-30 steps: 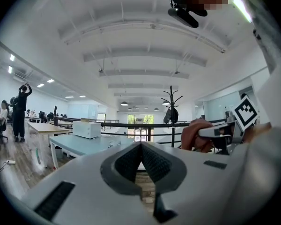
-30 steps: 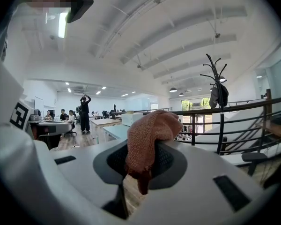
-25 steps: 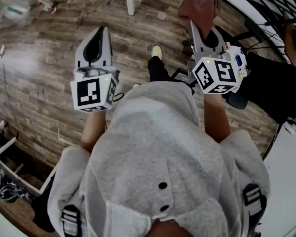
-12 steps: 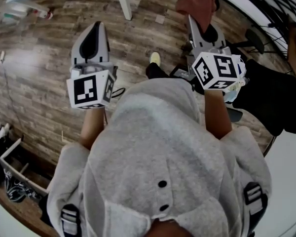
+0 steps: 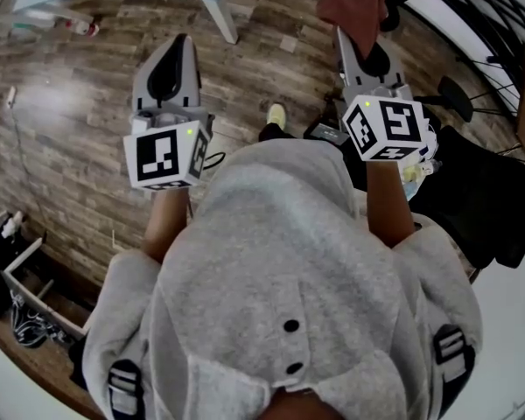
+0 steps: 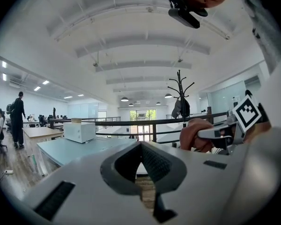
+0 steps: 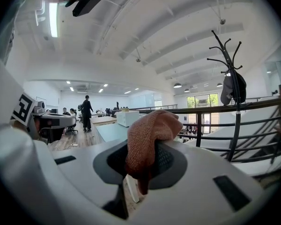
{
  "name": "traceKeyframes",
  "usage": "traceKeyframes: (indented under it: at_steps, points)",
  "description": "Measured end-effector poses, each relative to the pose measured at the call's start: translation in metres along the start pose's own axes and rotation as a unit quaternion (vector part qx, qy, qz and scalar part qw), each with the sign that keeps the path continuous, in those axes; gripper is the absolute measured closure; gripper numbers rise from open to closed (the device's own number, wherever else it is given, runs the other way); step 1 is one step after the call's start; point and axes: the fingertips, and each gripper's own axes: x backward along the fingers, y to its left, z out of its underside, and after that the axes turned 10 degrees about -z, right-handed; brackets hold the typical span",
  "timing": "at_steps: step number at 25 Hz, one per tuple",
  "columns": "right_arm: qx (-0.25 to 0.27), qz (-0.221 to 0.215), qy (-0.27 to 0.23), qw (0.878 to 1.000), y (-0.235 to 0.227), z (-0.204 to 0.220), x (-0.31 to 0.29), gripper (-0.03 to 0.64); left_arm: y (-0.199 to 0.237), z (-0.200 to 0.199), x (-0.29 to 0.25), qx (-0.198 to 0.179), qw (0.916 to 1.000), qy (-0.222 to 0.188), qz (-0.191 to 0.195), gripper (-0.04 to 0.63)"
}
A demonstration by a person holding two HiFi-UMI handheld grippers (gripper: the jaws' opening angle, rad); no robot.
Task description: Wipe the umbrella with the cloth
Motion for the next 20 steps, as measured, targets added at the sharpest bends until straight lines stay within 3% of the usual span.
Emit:
traceKeyframes:
  at_steps: [9, 20]
  points:
    - [-0.007, -0.020, 0.002, 1.000, -0.036, -0.001, -0.019, 0.543, -0.016, -0.008, -0.035, -0.014, 0.9998, 0.007, -0.014, 0.583]
    - [0.003, -0.042, -0.002, 0.999, -0.047, -0.009, -0.033, 0.543, -0.024, -0.017, -0.044, -0.029, 0.9992, 0.002, -0.029, 0.583]
